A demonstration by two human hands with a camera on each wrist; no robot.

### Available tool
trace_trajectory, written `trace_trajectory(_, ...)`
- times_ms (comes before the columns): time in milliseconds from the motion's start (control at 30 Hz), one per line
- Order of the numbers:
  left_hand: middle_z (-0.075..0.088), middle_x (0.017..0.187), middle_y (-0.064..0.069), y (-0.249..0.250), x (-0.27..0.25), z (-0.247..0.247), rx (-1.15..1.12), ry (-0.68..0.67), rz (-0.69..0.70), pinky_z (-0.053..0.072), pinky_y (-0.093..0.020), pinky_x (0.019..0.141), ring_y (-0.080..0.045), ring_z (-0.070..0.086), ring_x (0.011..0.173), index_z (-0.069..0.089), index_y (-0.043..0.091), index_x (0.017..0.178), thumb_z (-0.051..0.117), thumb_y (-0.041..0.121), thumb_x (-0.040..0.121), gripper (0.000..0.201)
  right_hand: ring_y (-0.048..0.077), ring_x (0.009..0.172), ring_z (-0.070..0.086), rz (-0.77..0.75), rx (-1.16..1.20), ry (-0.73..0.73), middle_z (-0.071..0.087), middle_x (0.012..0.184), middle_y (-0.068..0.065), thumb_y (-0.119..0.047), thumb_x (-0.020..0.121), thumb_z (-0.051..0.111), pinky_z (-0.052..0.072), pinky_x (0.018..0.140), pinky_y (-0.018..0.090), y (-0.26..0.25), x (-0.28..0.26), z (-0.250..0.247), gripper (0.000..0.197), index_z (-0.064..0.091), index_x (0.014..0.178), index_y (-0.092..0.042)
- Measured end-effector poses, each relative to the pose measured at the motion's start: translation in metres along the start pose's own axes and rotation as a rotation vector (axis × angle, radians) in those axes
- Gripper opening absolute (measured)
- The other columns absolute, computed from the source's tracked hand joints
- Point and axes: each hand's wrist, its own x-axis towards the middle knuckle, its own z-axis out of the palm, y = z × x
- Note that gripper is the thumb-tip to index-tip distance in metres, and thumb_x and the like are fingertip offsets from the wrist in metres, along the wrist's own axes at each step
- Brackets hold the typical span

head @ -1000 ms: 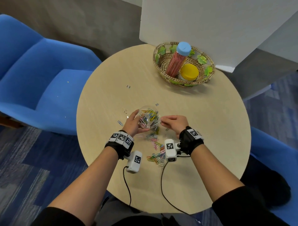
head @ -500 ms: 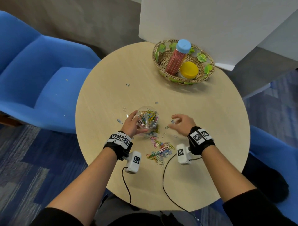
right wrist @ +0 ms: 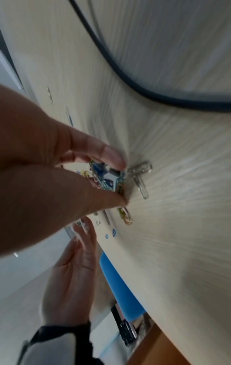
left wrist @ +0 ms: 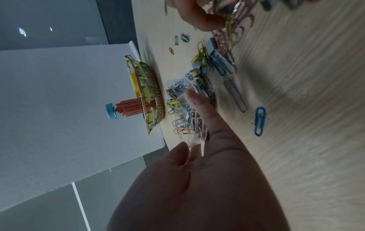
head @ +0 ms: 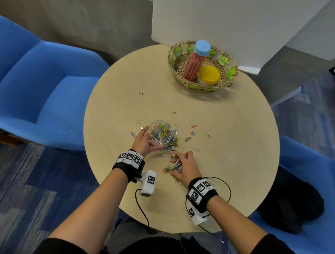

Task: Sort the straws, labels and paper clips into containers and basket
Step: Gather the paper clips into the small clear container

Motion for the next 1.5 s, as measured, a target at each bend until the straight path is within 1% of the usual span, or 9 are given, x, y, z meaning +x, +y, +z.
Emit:
trace_trajectory(233, 0.051, 0.140, -0.023, 0.005, 0.003, -0.005, -0.012, 0.007, 0.012, 0.063, -0.037, 0.062, -0.032, 0.068, 0.089, 0.040, 0.016, 0.148, 0.036, 0.008, 0.107, 0.042, 0.012, 0.081, 0.052, -0.099, -0.051, 0.135, 0.053, 0.098, -0.004, -0.018, 0.090, 0.065, 0.050, 0.082, 0.027, -0.011, 0.026, -0.011, 0.015, 0.068, 0.104, -0.019)
trace_trajectory(400, 0.044, 0.149, -0.020, -0.001, 0.008, -0.010, 0.084, 0.016, 0.024, 0.063, -0.041, 0.075, -0.026, 0.074, 0.065, 0.041, 0.022, 0.148, 0.037, 0.013, 0.107, 0.043, 0.010, 0.073, 0.069, 0.109, 0.368, 0.200, 0.075, 0.085, 0.000, -0.008, 0.080, 0.077, 0.057, 0.079, 0.025, -0.007, 0.044, -0.038, 0.009, 0.077, 0.081, -0.017)
trace_trajectory(500, 0.041, 0.149, -0.016, -0.006, 0.005, -0.009, 0.125, 0.004, 0.027, 0.063, -0.036, 0.066, -0.033, 0.072, 0.080, 0.041, 0.022, 0.147, 0.039, 0.016, 0.107, 0.041, 0.019, 0.076, 0.075, 0.137, 0.736, 0.193, 0.076, 0.092, 0.010, -0.004, 0.079, 0.079, 0.061, 0.077, 0.034, -0.021, 0.048, -0.059, 0.011, 0.077, 0.085, -0.013)
trace_trajectory(633, 0.041, 0.151, -0.018, -0.013, 0.001, -0.001, 0.118, -0.055, 0.008, 0.061, -0.036, 0.060, -0.046, 0.058, 0.117, 0.050, 0.023, 0.138, 0.047, 0.017, 0.105, 0.034, 0.015, 0.076, 0.073, -0.023, 0.649, 0.269, 0.075, 0.086, 0.000, -0.008, 0.079, 0.080, 0.060, 0.076, 0.028, -0.052, 0.058, -0.079, 0.009, 0.078, 0.083, -0.015)
trace_trajectory(733, 0.048, 0.146, -0.019, -0.013, -0.001, 0.006, 0.122, -0.104, -0.016, 0.062, -0.040, 0.063, -0.044, 0.063, 0.111, 0.051, 0.024, 0.137, 0.048, 0.019, 0.105, 0.033, 0.006, 0.074, 0.067, -0.123, 0.396, 0.306, 0.072, 0.082, -0.008, -0.013, 0.082, 0.076, 0.054, 0.072, 0.013, -0.074, 0.063, -0.083, 0.005, 0.077, 0.085, -0.017)
trace_trajectory(900, 0.035, 0.156, -0.014, -0.009, 0.001, 0.009, 0.129, -0.117, -0.003, 0.063, -0.042, 0.067, -0.038, 0.071, 0.098, 0.044, 0.023, 0.147, 0.047, 0.019, 0.105, 0.043, 0.009, 0.087, 0.068, -0.175, 0.211, 0.229, 0.073, 0.099, -0.008, -0.024, 0.088, 0.069, 0.054, 0.087, 0.025, -0.081, 0.069, -0.085, 0.024, 0.073, 0.111, -0.024)
trace_trajectory(1100, 0.045, 0.149, -0.019, 0.002, 0.003, 0.002, 0.086, -0.077, 0.011, 0.061, -0.033, 0.059, -0.040, 0.066, 0.103, 0.048, 0.022, 0.142, 0.046, 0.020, 0.105, 0.037, 0.007, 0.075, 0.068, -0.176, 0.369, 0.360, 0.067, 0.111, -0.014, -0.016, 0.090, 0.060, 0.060, 0.071, 0.032, -0.062, 0.073, -0.103, 0.031, 0.068, 0.114, -0.034)
trace_trajectory(1300, 0.049, 0.144, -0.022, 0.009, 0.010, -0.014, -0.024, 0.011, 0.037, 0.062, -0.034, 0.061, -0.040, 0.066, 0.103, 0.044, 0.022, 0.146, 0.042, 0.010, 0.106, 0.042, 0.026, 0.137, 0.043, 0.117, -0.005, 0.070, 0.041, 0.153, 0.010, -0.026, 0.100, 0.050, 0.034, 0.113, 0.036, -0.011, 0.087, -0.080, 0.051, 0.038, 0.149, -0.014)
trace_trajectory(1500, 0.057, 0.137, -0.020, 0.012, 0.008, -0.017, -0.117, 0.044, 0.028, 0.063, -0.036, 0.063, -0.037, 0.066, 0.105, 0.046, 0.016, 0.144, 0.044, 0.013, 0.106, 0.039, 0.032, 0.149, 0.013, -0.168, -0.367, -0.137, 0.004, 0.165, 0.006, -0.059, 0.086, 0.058, 0.023, 0.120, 0.049, -0.030, 0.062, -0.024, 0.083, 0.018, 0.154, -0.033)
